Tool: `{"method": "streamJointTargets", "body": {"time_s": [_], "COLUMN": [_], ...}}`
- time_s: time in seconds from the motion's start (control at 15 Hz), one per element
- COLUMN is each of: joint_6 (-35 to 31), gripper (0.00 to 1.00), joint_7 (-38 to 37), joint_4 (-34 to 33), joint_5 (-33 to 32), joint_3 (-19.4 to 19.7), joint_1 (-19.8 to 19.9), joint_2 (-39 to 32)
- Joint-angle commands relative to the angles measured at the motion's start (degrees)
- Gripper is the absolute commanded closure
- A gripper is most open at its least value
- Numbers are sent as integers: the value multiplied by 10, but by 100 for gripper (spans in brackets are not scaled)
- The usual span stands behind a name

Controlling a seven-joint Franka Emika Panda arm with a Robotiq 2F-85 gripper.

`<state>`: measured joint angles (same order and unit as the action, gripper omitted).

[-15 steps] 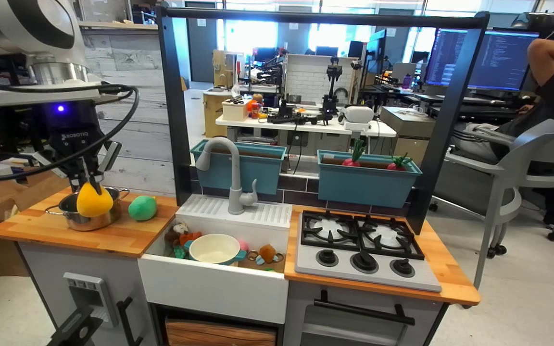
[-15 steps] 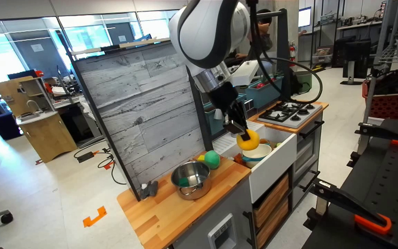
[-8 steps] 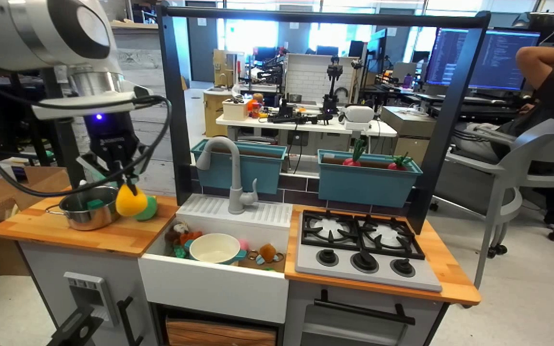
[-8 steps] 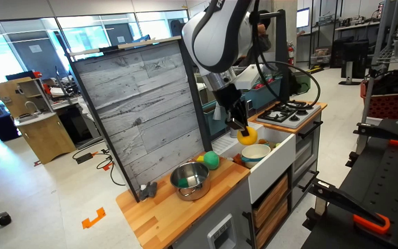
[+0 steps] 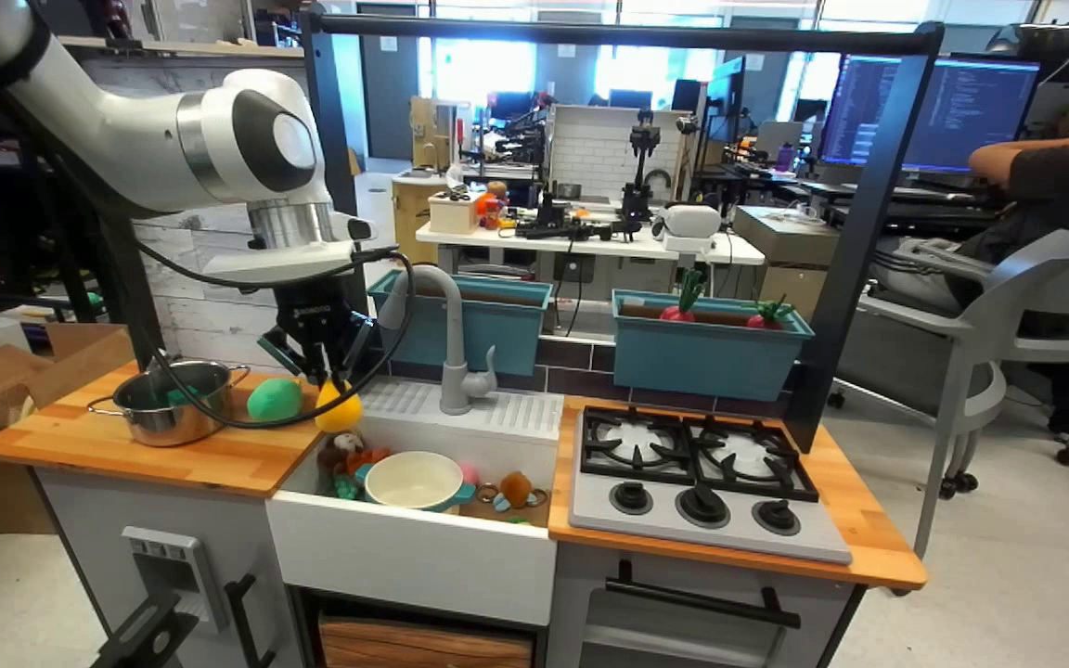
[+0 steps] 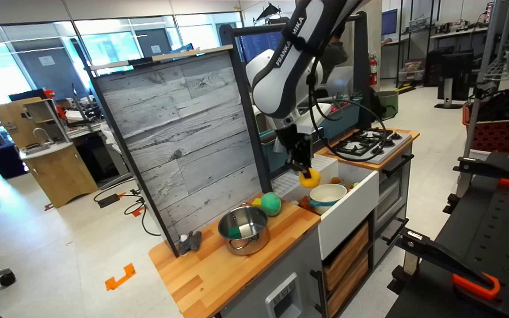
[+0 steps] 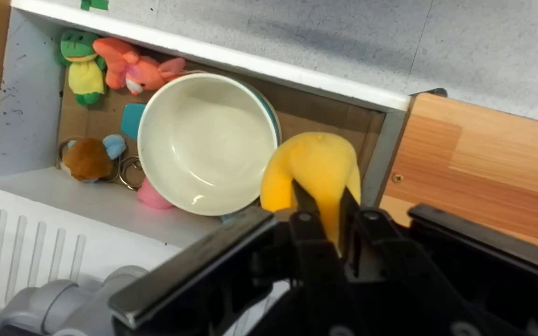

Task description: Remove the yellow plush toy from the silver pot

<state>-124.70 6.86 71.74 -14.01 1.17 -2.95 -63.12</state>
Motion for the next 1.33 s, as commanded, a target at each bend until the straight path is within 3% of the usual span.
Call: {"method": "streamJointTargets", "body": {"time_s": [0.0, 0.87, 1.0, 1.07, 1.27], "joint_6": [61, 177, 200, 165, 177], "gripper": [97, 97, 61, 81, 61], "joint_7": [27, 97, 96, 84, 86], "joint_4": [-128, -256, -269, -222, -235], "joint_5": [9, 7, 3, 1, 1], "joint_3": [-11, -22, -16, -20, -20], "joint_1": [-18, -56, -62, -56, -58], "joint_2": [-69, -160, -170, -144, -153]}}
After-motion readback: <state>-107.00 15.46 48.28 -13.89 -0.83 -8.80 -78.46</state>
